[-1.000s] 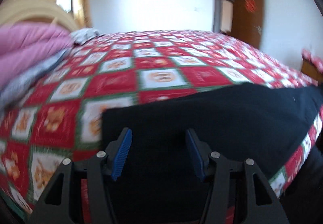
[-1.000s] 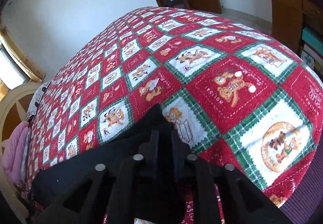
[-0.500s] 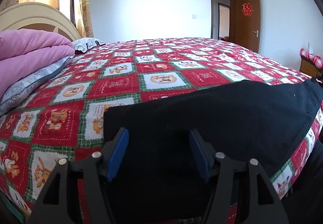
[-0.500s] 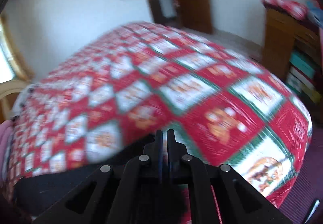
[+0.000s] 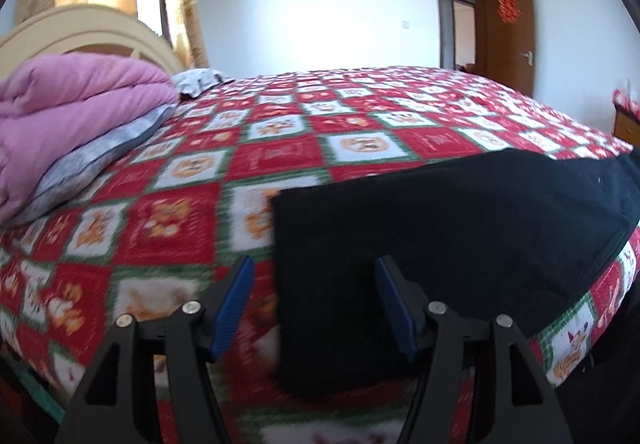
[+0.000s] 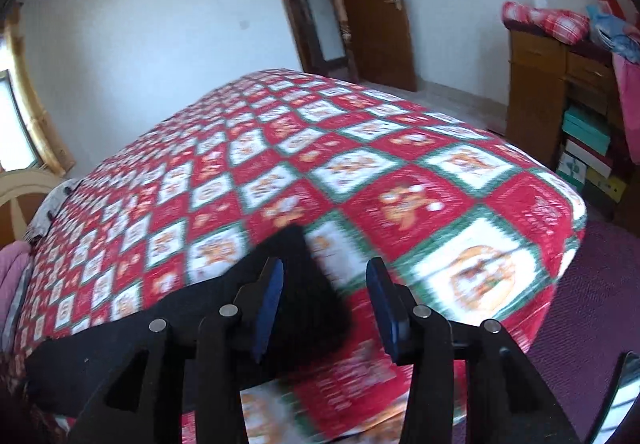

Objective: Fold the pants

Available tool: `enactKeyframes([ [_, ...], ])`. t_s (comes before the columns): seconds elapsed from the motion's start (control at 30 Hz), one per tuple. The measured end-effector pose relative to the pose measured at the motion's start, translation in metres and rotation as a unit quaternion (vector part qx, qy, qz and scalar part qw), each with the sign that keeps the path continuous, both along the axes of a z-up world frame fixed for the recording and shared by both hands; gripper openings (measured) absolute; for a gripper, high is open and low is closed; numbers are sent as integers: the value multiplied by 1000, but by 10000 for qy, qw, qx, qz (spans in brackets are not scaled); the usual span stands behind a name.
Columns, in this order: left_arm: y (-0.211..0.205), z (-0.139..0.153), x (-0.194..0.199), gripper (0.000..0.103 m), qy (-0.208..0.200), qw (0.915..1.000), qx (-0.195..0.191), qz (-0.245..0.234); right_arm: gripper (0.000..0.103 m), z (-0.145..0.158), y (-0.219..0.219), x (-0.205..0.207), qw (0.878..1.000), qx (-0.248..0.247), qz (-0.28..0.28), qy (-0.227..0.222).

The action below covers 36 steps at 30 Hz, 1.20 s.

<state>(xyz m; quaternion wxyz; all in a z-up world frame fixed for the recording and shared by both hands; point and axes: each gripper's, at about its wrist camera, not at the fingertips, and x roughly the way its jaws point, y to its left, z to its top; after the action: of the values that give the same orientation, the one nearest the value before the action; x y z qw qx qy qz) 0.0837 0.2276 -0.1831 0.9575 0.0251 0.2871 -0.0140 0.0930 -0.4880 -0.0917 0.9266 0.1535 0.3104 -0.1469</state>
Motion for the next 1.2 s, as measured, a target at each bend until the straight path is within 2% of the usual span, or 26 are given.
enactKeyframes([
  [0.13, 22, -3, -12, 65, 110, 9995, -285, 76, 46, 0, 51, 7, 9980, -270, 562, -34],
  [0.2, 28, -3, -13, 61, 165, 9980, -616, -22, 46, -1, 78, 10, 9951, -466, 874, -39],
  [0.33, 16, -3, -7, 39, 343, 9964, -737, -260, 46, -10, 127, 14, 9870, -747, 1424, 50],
  [0.5, 11, -7, -4, 36, 484, 9945, -913, -142, 46, -31, 165, 18, 9784, -891, 1853, 213],
  [0.53, 12, -6, -5, 27, 501, 9946, -907, -100, 46, -34, 168, 18, 9774, -913, 1889, 244],
  [0.57, 12, -5, -5, 12, 503, 9950, -865, -72, 46, -39, 173, 18, 9760, -958, 1934, 300],
  [0.83, 4, -2, -2, 10, 638, 9962, -591, 75, 46, -45, 172, 17, 9789, -845, 1837, 306],
  [0.87, 5, -3, -2, 15, 648, 9958, -637, 137, 46, -45, 172, 17, 9794, -832, 1817, 299],
  [0.93, 9, -4, -3, 17, 622, 9947, -786, 217, 46, -45, 170, 17, 9800, -811, 1793, 286],
  [1.0, 11, -4, -3, 23, 608, 9947, -778, 284, 46, -46, 170, 17, 9799, -797, 1803, 311],
  [1.03, 12, -5, -3, 22, 622, 9944, -813, 262, 46, -46, 171, 17, 9797, -808, 1807, 315],
  [1.07, 12, -5, -4, 12, 629, 9942, -851, 212, 46, -47, 172, 17, 9797, -815, 1806, 316],
  [1.13, 10, -5, -4, 7, 644, 9943, -840, 122, 46, -49, 173, 17, 9794, -817, 1820, 317],
  [1.2, 6, -2, -4, 6, 631, 9958, -658, 107, 46, -52, 175, 18, 9789, -819, 1837, 360],
])
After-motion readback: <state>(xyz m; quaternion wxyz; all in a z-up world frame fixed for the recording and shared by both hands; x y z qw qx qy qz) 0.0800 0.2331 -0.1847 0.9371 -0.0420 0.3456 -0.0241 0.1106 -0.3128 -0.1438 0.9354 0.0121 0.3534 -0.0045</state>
